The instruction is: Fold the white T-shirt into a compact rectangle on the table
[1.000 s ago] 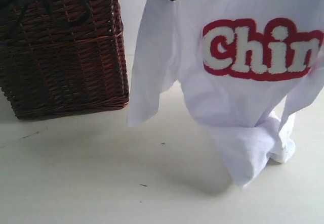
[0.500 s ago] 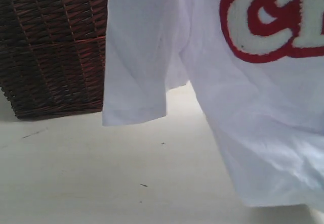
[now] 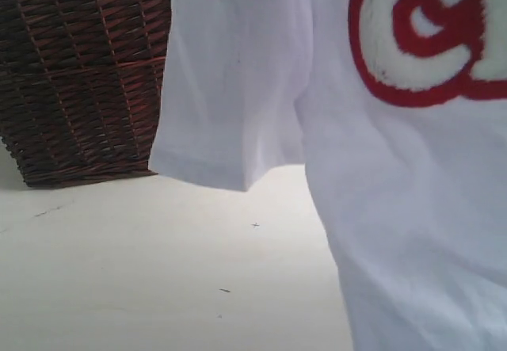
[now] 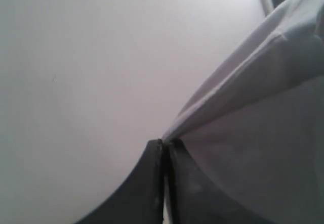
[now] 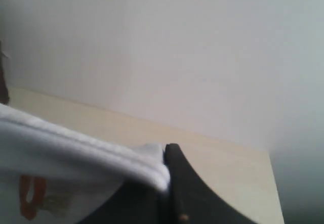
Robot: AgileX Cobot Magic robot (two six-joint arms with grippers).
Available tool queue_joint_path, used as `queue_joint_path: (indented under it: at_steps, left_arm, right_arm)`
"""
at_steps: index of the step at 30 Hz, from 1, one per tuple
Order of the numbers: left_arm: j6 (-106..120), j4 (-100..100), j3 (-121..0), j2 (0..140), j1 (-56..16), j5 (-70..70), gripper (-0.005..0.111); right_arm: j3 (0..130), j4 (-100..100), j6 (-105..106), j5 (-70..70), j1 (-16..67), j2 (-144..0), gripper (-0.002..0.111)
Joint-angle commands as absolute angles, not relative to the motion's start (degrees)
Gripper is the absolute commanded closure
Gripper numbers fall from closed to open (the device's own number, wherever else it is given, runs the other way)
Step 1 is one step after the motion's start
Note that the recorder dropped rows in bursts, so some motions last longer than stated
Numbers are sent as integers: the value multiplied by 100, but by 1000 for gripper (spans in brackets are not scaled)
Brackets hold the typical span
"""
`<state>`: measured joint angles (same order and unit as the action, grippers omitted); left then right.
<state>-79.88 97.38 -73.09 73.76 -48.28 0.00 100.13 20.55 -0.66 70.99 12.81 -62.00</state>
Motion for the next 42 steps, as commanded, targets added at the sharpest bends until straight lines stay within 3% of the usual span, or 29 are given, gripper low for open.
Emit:
queue_joint_path:
  at_steps: [1,10,20,25,30,33,37,42]
  left_arm:
    - [-7668,9686,-7033,7982,-4756,956,107]
    - [-7568,9686,-7251,9546,-3965,873,107]
    - [-7580,9634,-7428,10171,-3475,311,107]
    - [-7580,9634,-7463,10171,-3475,313,99]
    - [-7708,9634,-7463,10171,-3475,208,74]
    - [-7754,9606,-7463,10171,-3475,0,66]
    - [-8027,9606,-7463,10171,-3475,-559,66]
    - [-8432,9632,-7463,10171,-3475,-3412,70]
  right_arm:
    - [9330,3096,-415,6996,1266,-6882,108]
    - [9057,4310,-818,6994,1084,-8592,108]
    - [9090,4495,-1135,5759,903,-9817,107]
    - [9125,4356,-1442,5580,387,-10302,90]
    - [9125,4285,-1525,5303,77,-10567,69]
    - [9125,4777,-2040,5302,-91,-10580,69]
    - [9125,4521,-2174,5340,-420,-10580,71]
    - [9125,2488,-701,5129,-746,-10580,86]
